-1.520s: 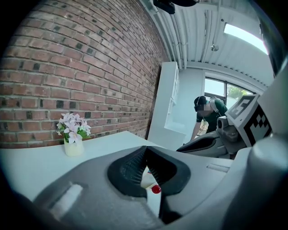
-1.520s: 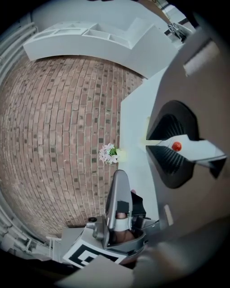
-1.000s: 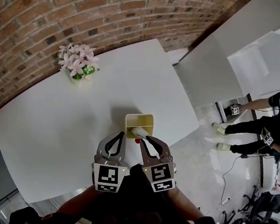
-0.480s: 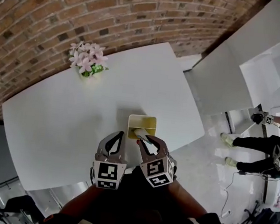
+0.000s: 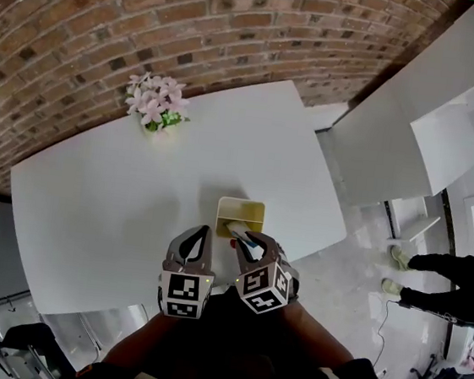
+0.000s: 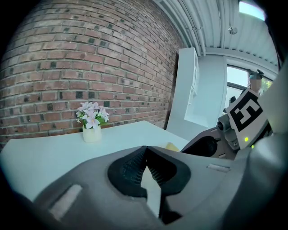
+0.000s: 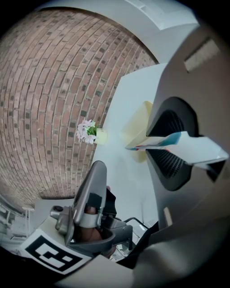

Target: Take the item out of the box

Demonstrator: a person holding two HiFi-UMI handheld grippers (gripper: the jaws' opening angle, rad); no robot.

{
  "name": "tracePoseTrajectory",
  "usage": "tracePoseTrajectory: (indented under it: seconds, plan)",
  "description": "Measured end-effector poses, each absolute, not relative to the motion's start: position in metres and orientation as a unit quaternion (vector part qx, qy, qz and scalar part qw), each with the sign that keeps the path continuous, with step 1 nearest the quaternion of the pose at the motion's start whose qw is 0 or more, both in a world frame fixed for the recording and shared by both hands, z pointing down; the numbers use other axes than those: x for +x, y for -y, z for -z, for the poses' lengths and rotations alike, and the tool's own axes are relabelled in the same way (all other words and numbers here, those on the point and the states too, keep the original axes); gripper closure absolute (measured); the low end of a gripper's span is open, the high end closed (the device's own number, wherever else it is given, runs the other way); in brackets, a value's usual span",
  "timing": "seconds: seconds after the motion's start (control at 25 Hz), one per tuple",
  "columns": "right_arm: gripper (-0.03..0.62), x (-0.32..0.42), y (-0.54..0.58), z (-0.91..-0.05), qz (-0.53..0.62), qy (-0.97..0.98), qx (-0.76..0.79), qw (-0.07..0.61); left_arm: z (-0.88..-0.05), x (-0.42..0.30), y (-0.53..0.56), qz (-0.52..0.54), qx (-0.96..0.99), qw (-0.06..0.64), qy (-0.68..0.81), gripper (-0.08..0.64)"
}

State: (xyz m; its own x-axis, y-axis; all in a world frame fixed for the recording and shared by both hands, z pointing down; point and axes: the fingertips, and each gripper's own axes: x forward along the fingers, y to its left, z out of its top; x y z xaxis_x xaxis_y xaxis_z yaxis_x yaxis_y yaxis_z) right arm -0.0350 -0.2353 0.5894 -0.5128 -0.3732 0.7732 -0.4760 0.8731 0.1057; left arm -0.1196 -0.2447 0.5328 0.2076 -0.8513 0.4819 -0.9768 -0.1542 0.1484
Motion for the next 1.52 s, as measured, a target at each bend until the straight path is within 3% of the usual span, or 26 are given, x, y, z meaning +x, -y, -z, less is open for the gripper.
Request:
tracePoseTrajectory:
  seconds: [0.4,1.52]
  plan:
    - [0.584,-0.033,0.241,-0.592,-0.025,0.859,0.258,0.441,-0.531,-0.119,0.24,-0.148,0.747,0.213,0.612,0.555]
    - [0.589,-0.024,0.228,-0.506,-0.088,0.828,0.443,0.333,-0.5,-0.11,0.234,-0.124,0.828,0.175,0.518,0.555]
